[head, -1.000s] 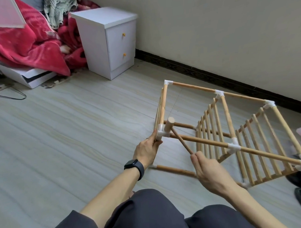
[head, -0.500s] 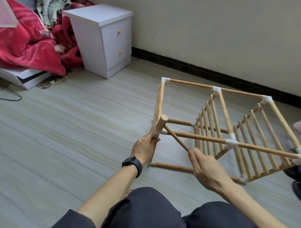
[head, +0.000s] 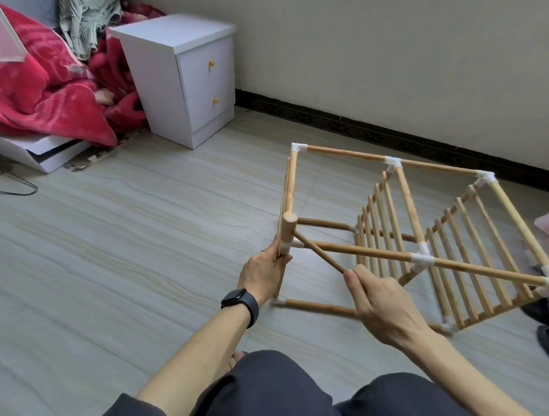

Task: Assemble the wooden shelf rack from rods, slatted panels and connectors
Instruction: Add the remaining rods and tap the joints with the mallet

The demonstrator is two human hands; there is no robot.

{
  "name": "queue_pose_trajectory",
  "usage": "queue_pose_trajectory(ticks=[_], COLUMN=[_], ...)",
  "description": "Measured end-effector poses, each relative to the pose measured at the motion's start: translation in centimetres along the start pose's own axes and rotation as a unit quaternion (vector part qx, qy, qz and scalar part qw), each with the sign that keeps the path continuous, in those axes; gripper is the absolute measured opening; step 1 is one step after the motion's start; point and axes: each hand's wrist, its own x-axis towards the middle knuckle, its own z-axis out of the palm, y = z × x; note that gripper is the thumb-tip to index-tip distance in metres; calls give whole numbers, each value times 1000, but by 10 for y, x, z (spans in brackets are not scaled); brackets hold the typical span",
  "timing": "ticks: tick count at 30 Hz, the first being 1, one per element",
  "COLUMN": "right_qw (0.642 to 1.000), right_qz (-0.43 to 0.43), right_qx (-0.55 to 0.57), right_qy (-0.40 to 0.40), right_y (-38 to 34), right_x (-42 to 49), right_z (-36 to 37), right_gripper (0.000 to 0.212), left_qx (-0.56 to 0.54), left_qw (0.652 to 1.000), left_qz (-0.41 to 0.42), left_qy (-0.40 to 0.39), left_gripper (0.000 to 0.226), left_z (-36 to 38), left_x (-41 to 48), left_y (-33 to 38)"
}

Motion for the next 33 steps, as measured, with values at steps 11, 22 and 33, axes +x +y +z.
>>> queue_pose_trajectory(ticks=[11, 22, 33], right_qw=[960, 949, 976], right_qz=[117, 138, 175], right_qx=[47, 74, -5], right_qy=[250, 275, 132], right_y=[10, 71, 122], right_x=[68, 67, 14], right_z=[35, 15, -37], right_gripper=[41, 54, 52], left_qx=[29, 258, 87], left_qw=[998, 923, 913], left_qz=[49, 270, 391], left_qy=[22, -92, 78], left_gripper=[49, 52, 33], left_z=[-68, -32, -16], left_x=[88, 73, 6], left_y=[22, 42, 60])
